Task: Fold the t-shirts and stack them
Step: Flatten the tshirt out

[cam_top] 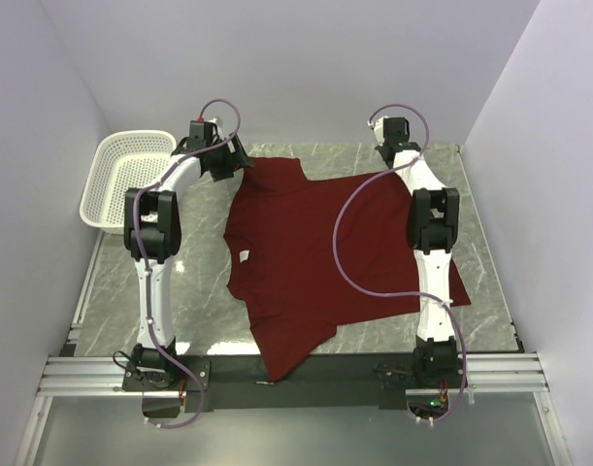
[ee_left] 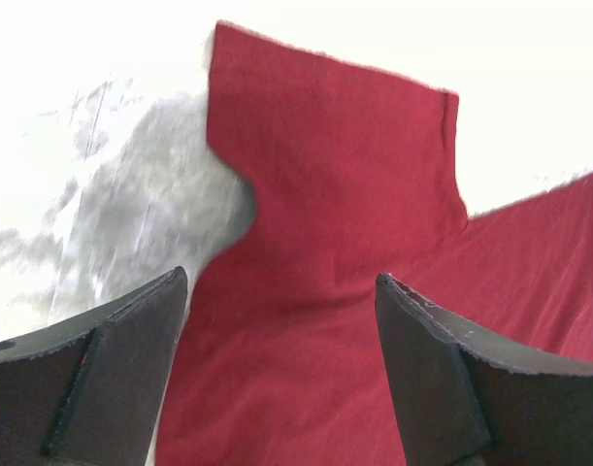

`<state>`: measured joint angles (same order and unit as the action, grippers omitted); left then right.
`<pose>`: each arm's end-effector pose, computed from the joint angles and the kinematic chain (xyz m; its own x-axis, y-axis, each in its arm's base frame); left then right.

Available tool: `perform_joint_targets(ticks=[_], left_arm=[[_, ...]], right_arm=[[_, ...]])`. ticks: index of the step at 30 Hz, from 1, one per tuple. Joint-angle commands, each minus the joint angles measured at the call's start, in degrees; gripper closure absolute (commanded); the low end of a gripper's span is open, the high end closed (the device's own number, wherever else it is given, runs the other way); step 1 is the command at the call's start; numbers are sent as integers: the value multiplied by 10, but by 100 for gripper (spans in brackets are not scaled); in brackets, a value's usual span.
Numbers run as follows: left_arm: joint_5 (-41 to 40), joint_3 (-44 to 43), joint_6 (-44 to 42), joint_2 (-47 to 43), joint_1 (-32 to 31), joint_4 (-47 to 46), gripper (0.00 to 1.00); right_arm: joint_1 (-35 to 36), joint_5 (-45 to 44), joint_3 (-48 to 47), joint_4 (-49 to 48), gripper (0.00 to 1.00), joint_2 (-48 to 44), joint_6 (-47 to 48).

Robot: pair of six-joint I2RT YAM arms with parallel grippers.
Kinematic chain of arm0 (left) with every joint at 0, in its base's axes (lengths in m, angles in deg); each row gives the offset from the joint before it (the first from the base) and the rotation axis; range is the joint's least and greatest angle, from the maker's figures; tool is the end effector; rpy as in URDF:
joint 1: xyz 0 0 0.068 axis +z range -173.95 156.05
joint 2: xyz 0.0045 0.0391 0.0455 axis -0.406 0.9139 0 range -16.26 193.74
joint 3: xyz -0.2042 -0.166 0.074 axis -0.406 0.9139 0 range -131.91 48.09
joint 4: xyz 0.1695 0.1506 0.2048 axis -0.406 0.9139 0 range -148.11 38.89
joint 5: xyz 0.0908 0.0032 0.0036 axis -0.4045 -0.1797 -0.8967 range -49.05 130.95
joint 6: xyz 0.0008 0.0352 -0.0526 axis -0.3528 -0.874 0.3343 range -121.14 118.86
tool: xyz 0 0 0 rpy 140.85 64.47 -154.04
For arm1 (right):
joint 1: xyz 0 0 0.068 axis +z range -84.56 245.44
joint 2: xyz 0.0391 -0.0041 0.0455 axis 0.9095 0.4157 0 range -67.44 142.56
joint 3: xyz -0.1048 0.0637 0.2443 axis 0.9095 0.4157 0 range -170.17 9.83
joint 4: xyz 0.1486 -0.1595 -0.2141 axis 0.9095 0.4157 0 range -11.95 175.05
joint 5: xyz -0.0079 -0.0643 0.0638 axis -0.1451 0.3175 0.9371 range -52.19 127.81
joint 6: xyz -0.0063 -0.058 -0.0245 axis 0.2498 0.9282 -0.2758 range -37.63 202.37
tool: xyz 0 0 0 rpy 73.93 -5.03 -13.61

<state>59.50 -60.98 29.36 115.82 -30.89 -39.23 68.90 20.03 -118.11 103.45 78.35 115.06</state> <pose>0.5724 -0.0853 0.1711 -0.7484 -0.3938 -0.5337 -0.0353 0.8271 -0.5609 0.6221 0.0227 0.1475 -0.6646 -0.5554 -0.4998 -0.2310 0.7889 -0.5695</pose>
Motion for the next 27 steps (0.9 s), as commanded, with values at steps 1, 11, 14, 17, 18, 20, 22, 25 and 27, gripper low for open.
perform_joint_targets(ticks=[1,11,14,17,18,20,22,25,27], left_arm=[[15,-65,29,38,3,5,18],[13,-188,107,145,3,-36,25],[10,-202,141,167,4,-53,29],[1,-206,169,181,4,-70,32],[-7,-207,174,184,4,-73,33],[-19,-214,185,192,4,-68,36],[-31,-223,186,199,4,-62,37],[-40,-241,184,212,3,-49,39],[-43,-248,181,219,3,-41,41]], right_arm=[[-11,-27,6,-53,100,-13,5],[-15,-10,16,-41,100,-20,-8],[-16,-8,23,-45,100,-23,-9],[-19,-8,20,-45,100,-21,-9],[-20,-8,19,-44,100,-19,-9],[-21,-7,12,-42,100,-16,-10],[-21,-4,9,-42,100,-15,-10],[-22,0,12,-43,100,-17,-13],[-23,2,16,-44,100,-18,-17]])
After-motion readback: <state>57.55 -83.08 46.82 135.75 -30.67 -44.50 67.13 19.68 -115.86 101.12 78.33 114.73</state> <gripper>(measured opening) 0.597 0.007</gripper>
